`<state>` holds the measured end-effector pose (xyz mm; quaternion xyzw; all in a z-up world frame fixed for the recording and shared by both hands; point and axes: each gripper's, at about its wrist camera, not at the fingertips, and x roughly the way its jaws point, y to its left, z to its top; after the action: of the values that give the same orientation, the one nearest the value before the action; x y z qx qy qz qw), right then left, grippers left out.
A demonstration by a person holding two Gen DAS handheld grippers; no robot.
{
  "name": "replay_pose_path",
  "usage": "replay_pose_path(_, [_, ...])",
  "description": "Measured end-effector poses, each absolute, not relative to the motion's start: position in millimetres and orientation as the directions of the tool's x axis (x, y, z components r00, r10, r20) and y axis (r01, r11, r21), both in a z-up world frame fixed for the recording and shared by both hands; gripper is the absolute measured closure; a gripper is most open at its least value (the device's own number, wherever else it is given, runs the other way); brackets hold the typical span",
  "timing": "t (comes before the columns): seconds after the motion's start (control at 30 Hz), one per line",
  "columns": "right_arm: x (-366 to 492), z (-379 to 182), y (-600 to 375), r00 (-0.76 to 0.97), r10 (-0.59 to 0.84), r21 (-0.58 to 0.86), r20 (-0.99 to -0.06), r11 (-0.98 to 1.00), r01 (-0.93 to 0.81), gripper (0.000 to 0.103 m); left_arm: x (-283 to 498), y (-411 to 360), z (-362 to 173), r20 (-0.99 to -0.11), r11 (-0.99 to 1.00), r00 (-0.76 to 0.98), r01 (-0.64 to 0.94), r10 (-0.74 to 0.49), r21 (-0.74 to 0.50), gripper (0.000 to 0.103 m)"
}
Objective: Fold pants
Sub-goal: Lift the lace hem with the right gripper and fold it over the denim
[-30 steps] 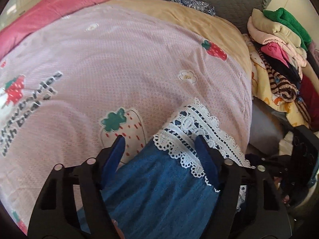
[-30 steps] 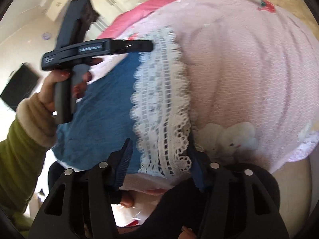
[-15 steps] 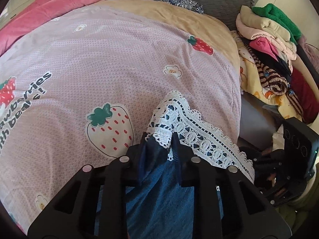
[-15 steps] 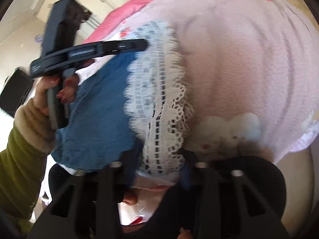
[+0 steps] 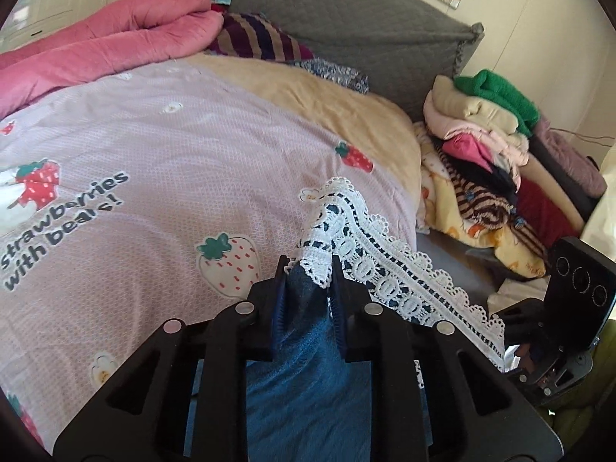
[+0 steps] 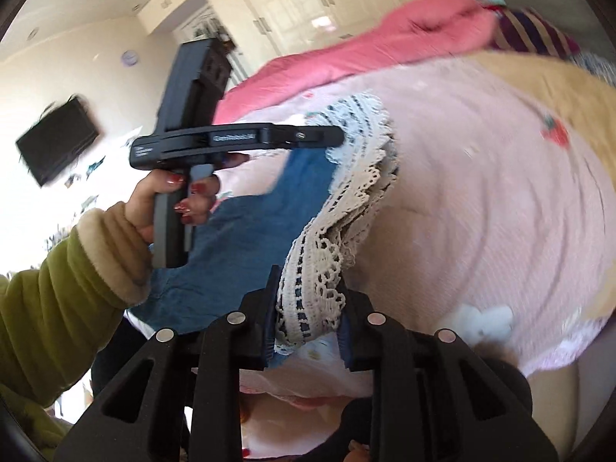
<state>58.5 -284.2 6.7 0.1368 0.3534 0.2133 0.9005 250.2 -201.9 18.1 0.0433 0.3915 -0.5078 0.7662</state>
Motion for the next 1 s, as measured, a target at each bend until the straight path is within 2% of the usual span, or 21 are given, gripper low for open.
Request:
replay_pose_path(0.3, [78.6,18.7,-203.4,0.597,0.513,0.257,-0.616,0.848,-0.464,0.079,250.6,-123.1,23.1,-0.581,0.535,0.25,0.748,-0.774,-0.392,0.09])
replay_pose_path(0.57, [88.2,-3.1,-130.6,0.494,0.512,0.169,-0.703,0.795,-0.582,0.079,249.9,-67.4,2.4,-0.598,0.617,0.301,0.655,-0.743,-0.436,0.087])
replay_pose_path(0.67, [85.4,-14.4,-109.1,0.475,0.483,0.116,-0.735,0.78,-0.614,0.079,249.6,-45.7,-6.9,-0.611,0.656,0.325,0.604,-0.722,-0.453,0.078])
replay_pose_path(0.73, [81.5,-21.0,-97.3,0.465,0.466,0.086,-0.753,0.77,-0.633,0.079,249.1,-30.3,-10.8,-0.608,0.678,0.347,0.56,-0.714,-0.476,0.062])
replay_pose_path(0.8, [75.2,-27.1,-86.3,0.465,0.448,0.046,-0.764,0.756,-0.653,0.077,250.4,-12.7,-13.9,-0.586,0.68,0.361,0.51,-0.725,-0.527,0.051])
replay_pose_path(0.93, [64.7,-35.1,-72.7,0.441,0.455,0.034,-0.774,0.726,-0.687,0.073,245.7,15.5,-8.3,-0.545,0.69,0.424,0.445,-0.723,-0.57,0.043])
replay_pose_path(1.0, [59.6,-38.4,-67.0,0.426,0.474,0.039,-0.771,0.702,-0.711,0.067,240.6,31.9,-4.8,-0.517,0.686,0.455,0.412,-0.725,-0.599,0.038])
